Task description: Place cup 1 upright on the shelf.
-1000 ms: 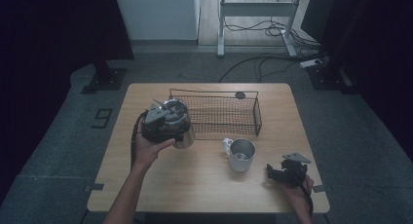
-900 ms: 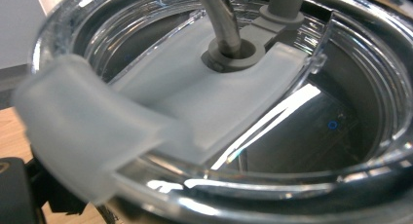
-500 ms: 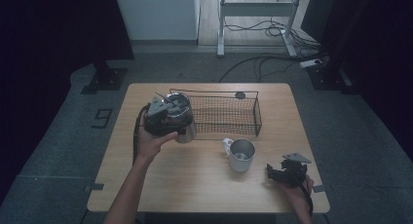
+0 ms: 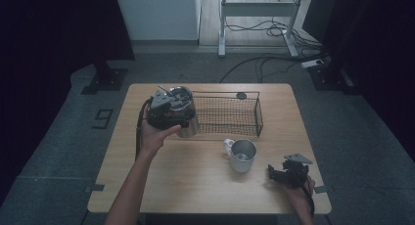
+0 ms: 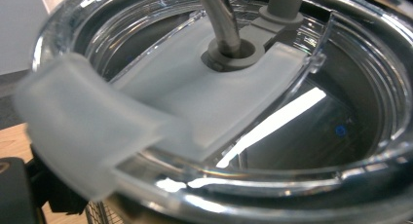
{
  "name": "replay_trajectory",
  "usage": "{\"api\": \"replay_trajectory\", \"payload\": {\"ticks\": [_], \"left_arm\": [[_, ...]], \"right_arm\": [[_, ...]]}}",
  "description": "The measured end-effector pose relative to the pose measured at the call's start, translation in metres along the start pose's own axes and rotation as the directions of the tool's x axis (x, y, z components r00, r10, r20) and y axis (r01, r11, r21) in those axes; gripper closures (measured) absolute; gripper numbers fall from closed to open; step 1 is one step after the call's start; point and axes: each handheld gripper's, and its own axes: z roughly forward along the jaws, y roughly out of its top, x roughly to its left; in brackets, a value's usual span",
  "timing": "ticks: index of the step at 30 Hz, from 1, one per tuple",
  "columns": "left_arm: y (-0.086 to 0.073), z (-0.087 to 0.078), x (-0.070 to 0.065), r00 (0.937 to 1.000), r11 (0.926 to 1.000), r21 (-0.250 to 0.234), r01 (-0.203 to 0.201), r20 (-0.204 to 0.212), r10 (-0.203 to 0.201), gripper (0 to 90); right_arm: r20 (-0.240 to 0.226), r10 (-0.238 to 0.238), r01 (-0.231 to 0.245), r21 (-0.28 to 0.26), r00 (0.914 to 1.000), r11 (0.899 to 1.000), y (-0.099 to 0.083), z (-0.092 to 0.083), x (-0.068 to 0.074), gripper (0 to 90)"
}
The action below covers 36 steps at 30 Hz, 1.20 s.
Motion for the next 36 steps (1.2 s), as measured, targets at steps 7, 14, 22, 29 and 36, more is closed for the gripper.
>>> {"api": "replay_trajectory", "payload": {"ticks": [7, 14, 22, 29, 36], "left_arm": [[0.002, 0.006, 0.005, 0.9999, 0.9999, 0.011, 0.011, -0.005, -0.011, 4.1], [0.009, 0.013, 0.008, 0.9999, 0.9998, 0.018, 0.008, -0.011, -0.008, 4.1], [0.013, 0.023, 0.010, 0.9997, 0.9998, 0.016, 0.011, -0.020, -0.011, 4.1], [0.016, 0.037, 0.013, 0.9998, 0.9995, 0.029, 0.011, -0.016, -0.011, 4.1], [0.017, 0.048, 0.017, 0.9997, 0.9991, 0.037, 0.022, -0.016, -0.021, 4.1]], "right_arm": [[0.000, 0.002, -0.002, -0.002, 1.0000, 1.000, 0.000, 0.000, 0.000, 7.6], [0.000, 0.002, -0.002, -0.002, 1.0000, 1.000, 0.000, 0.000, 0.000, 7.8], [-0.001, 0.003, -0.003, -0.004, 1.0000, 1.000, 0.000, 0.000, 0.000, 8.1], [0.000, 0.004, -0.004, -0.005, 1.0000, 1.000, 0.000, 0.000, 0.000, 8.5], [0.000, 0.003, -0.003, -0.005, 1.0000, 1.000, 0.000, 0.000, 0.000, 8.6]]}}
